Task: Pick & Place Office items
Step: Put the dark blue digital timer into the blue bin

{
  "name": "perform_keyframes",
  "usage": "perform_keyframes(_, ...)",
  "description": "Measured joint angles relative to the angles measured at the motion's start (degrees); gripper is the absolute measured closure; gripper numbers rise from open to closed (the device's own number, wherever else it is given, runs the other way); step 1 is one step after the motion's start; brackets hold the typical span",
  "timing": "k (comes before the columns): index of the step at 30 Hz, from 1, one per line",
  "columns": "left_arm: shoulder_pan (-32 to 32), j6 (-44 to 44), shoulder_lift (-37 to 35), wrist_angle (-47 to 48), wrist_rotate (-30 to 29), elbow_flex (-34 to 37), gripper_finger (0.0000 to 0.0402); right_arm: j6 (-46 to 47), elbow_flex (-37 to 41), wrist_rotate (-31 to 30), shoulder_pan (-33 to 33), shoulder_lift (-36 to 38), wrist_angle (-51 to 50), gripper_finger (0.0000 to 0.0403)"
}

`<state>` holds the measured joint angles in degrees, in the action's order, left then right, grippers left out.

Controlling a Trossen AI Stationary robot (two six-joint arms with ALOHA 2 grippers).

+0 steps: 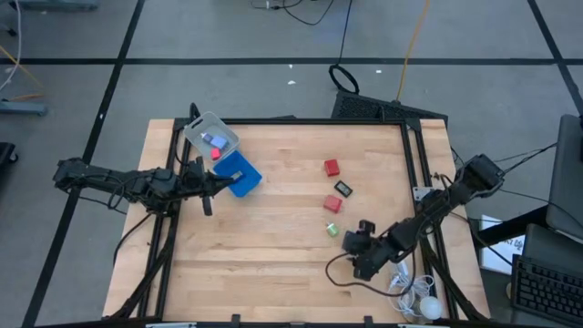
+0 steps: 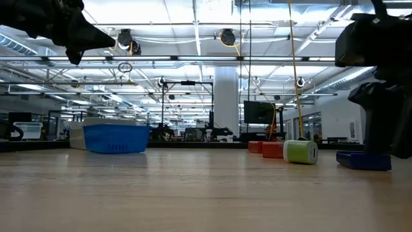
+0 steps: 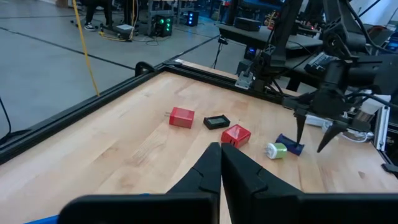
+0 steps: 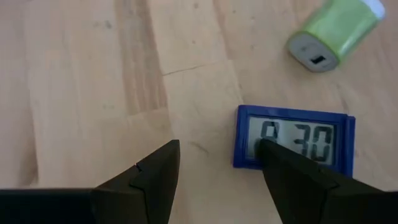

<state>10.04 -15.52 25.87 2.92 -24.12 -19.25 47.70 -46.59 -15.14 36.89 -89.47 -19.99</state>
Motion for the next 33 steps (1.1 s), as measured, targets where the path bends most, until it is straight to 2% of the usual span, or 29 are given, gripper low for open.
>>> perform_keyframes(7,0.00,0.03,0.00,0.02,0.00,0.00,0.0376,0.78,-0.09,-0.43,-2.03,0.09,-4.89,0.0191)
perform_keyframes(13,0.00,-0.06,0.00,0.02,0.00,0.00,0.0376,2.75,-0.05,2.78,-2.47,1.44,-8.39,0.0191)
perform_keyframes(17,0.00,-0.06,0.00,0.04,-0.02,0.01,0.0376,9.60,0.17,5.94,-2.45,4.56,-14.04,0.0191)
perform_keyframes(26,0.00,-0.10,0.00,0.04,-0.02,0.02,0.0376,26.76,0.23,6.66,-2.56,12.49,-26.03,0.0191)
perform_keyframes(30,0.00,-0.15,0.00,0.04,-0.02,0.02,0.0376,35.11,0.22,6.25,-2.74,12.97,-27.95,0.0191)
perform_keyframes(33,0.00,-0.15,0.00,0.04,-0.02,0.02,0.0376,35.70,0.22,6.34,-2.83,12.00,-27.82,0.0191)
